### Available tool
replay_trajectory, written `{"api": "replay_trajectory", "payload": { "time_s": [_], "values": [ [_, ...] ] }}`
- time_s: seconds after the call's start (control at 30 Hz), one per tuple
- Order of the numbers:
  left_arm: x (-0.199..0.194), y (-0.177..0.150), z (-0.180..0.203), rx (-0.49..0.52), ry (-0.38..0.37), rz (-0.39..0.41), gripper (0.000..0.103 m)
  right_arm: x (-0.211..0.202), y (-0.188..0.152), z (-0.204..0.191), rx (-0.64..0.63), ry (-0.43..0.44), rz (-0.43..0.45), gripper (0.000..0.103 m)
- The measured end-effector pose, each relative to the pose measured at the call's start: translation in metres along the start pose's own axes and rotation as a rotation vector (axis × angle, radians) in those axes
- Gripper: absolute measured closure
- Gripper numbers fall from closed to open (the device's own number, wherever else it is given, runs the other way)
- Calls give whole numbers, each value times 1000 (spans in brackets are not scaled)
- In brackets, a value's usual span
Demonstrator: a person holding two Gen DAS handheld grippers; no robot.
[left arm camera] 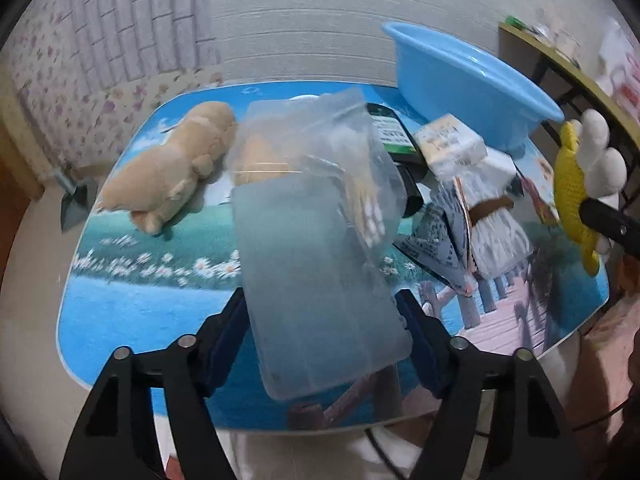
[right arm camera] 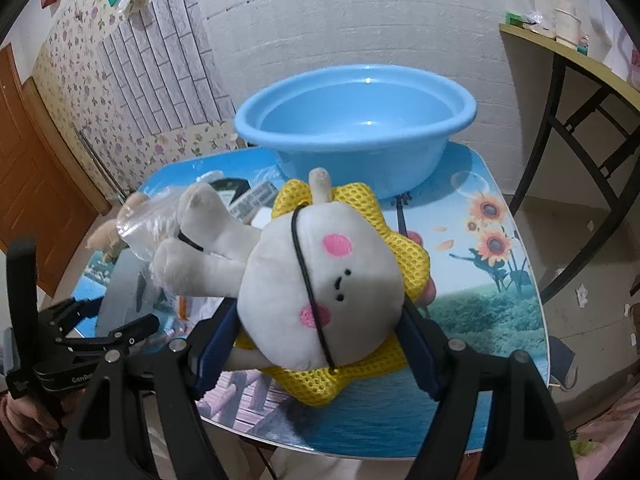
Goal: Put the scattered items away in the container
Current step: 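Grasp the clear plastic box with the left tool while the right tool holds the white bunny plush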
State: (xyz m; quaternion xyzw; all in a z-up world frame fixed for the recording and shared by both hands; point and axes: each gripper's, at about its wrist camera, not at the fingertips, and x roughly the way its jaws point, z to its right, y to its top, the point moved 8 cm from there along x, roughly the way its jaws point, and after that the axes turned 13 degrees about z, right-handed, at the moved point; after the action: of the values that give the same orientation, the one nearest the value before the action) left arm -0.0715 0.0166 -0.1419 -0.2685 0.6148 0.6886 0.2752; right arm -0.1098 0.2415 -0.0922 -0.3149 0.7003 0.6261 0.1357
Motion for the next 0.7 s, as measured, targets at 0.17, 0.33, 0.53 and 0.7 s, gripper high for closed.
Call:
{"api": "replay_trajectory", "payload": {
  "time_s": [0.17, 0.33, 0.53, 0.7],
  "values": [
    [-39, 42, -1, 1, 11, 134, 36, -12, 11, -6, 18, 38, 42, 28],
    [-64, 76, 7, -35, -20, 211, 38, -20, 21, -13, 22, 65, 74, 28],
    [-72, 104, 21, -59, -72, 253, 69, -25, 39, -11, 32, 80, 105, 28],
    [-57, 102, 24, -57, -74, 199, 71, -23, 45, -9, 43, 103, 84, 28]
  ]
}}
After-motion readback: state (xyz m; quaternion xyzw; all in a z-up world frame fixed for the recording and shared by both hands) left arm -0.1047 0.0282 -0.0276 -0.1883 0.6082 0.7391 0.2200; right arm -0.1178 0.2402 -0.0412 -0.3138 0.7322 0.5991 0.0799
